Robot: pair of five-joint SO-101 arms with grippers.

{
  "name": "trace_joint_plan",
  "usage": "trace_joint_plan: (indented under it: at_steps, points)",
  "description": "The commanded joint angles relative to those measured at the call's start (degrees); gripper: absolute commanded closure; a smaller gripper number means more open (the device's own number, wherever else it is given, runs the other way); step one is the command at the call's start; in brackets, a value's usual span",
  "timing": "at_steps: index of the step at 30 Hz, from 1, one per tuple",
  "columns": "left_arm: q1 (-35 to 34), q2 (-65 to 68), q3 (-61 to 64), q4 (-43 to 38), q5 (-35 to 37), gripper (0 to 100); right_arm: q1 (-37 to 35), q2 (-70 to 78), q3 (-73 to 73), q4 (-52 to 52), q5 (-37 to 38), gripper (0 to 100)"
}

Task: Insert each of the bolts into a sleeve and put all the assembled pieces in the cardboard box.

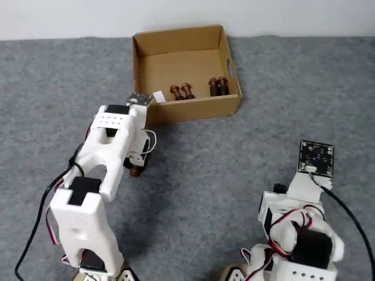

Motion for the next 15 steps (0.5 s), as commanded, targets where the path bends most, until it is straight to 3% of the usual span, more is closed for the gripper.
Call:
trace_joint_plan:
  at_steps: [1, 4, 7, 11, 15]
  points:
    - [0.44, 1.76, -2.59, -1.93, 0.09, 90, 0.66, -0.04, -0.35, -1.54, -0.18, 99.0]
    - [0.35, 1.85, -3.74, -1.76, 0.09, 99, 0.66, -0.04, -0.26, -1.54, -0.18, 99.0]
    - [0.44, 1.76, -4.18, -0.44, 1.58, 100, 0.66, -0.04, -0.26, -1.54, -0.18, 99.0]
    - [2.46, -0.18, -6.90, 7.91, 15.91, 100, 0.57, -0.04, -0.26, -1.54, -0.18, 99.0]
    - [4.84, -3.25, -9.89, 16.97, 23.82, 100, 0.57, -0.04, -0.18, -1.54, -0.18, 99.0]
